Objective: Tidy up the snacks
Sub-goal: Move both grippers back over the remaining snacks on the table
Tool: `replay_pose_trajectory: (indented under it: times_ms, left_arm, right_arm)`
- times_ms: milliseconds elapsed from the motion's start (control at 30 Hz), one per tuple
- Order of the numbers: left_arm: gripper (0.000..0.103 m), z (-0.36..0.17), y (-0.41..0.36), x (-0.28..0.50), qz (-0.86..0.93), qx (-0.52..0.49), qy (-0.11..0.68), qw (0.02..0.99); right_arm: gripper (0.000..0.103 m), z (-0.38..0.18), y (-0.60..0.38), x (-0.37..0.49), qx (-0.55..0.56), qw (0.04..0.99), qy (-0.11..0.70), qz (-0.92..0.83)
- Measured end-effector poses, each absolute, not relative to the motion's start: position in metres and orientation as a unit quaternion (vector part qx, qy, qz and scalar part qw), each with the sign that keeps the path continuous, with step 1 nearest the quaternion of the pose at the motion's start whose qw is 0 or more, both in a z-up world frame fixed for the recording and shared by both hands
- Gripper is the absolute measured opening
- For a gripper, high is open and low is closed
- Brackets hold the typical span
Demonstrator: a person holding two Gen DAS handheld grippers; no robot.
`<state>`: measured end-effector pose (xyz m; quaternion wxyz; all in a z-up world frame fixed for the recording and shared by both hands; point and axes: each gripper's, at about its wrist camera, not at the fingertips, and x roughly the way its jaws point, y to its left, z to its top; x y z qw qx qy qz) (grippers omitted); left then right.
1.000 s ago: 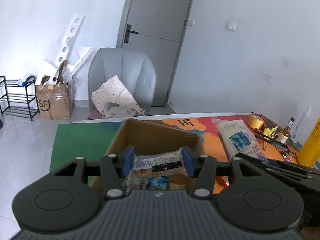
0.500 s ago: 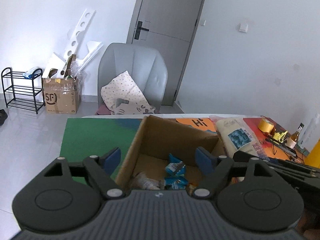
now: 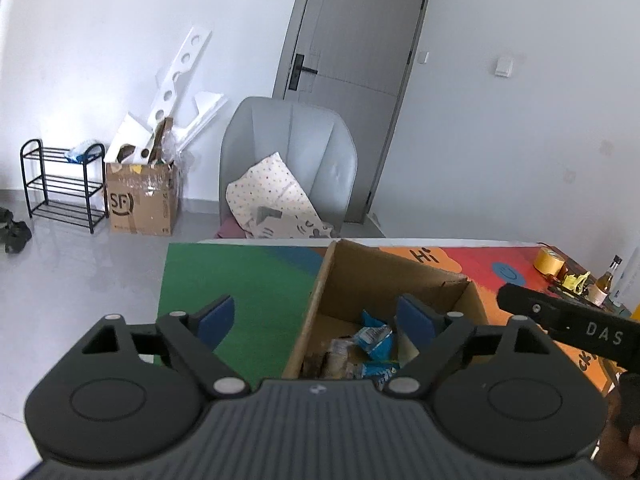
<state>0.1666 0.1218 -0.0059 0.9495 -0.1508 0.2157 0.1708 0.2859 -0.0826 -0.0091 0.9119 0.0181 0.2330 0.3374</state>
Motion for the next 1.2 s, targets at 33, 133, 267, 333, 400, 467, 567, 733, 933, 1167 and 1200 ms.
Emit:
replay_pose_trajectory:
  times_ms: [33,133,267,333,400,467,567,733,933,1167,1200]
  left_arm:
    - [0.089,-0.006,0.120,0.166,0.168,-0.152,0.215,0.950]
    - [0.091,-0.007,0.118,0.166,0.159,-0.155,0.215,0.951]
    - [0.092,-0.007,0.107,0.165,0.146,-0.152,0.211,0.954]
    - [0.092,-0.007,0.101,0.164,0.145,-0.148,0.210,0.956]
    - [0.094,-0.006,0.092,0.164,0.139,-0.143,0.210,0.957]
    - [0.095,-0.005,0.085,0.164,0.135,-0.137,0.208,0.959]
    - [0.098,-0.004,0.075,0.165,0.133,-0.134,0.209,0.960]
    - [0.099,-0.003,0.058,0.167,0.116,-0.134,0.227,0.958]
    - [0.099,0.001,0.035,0.168,0.090,-0.124,0.245,0.957]
    - [0.099,0.001,0.007,0.175,0.068,-0.097,0.258,0.959]
    - [0.099,0.001,0.004,0.176,0.064,-0.095,0.261,0.959]
  right_arm:
    - [0.065,-0.009,-0.086,0.285,0.018,0.914,0.233,0.331]
    - [0.074,-0.011,-0.094,0.282,0.016,0.919,0.233,0.316]
    - [0.077,-0.016,-0.109,0.279,0.017,0.923,0.241,0.300]
    - [0.085,-0.018,-0.118,0.277,0.023,0.925,0.243,0.292]
    - [0.091,-0.020,-0.129,0.275,0.035,0.927,0.241,0.285]
    - [0.094,-0.021,-0.139,0.275,0.047,0.928,0.241,0.280]
    - [0.099,-0.022,-0.152,0.274,0.054,0.932,0.237,0.269]
    - [0.100,-0.021,-0.172,0.269,0.059,0.934,0.228,0.269]
    - [0.101,-0.025,-0.195,0.269,0.075,0.931,0.235,0.271]
    - [0.101,-0.029,-0.212,0.270,0.071,0.928,0.252,0.266]
    - [0.101,-0.030,-0.215,0.270,0.074,0.927,0.254,0.265]
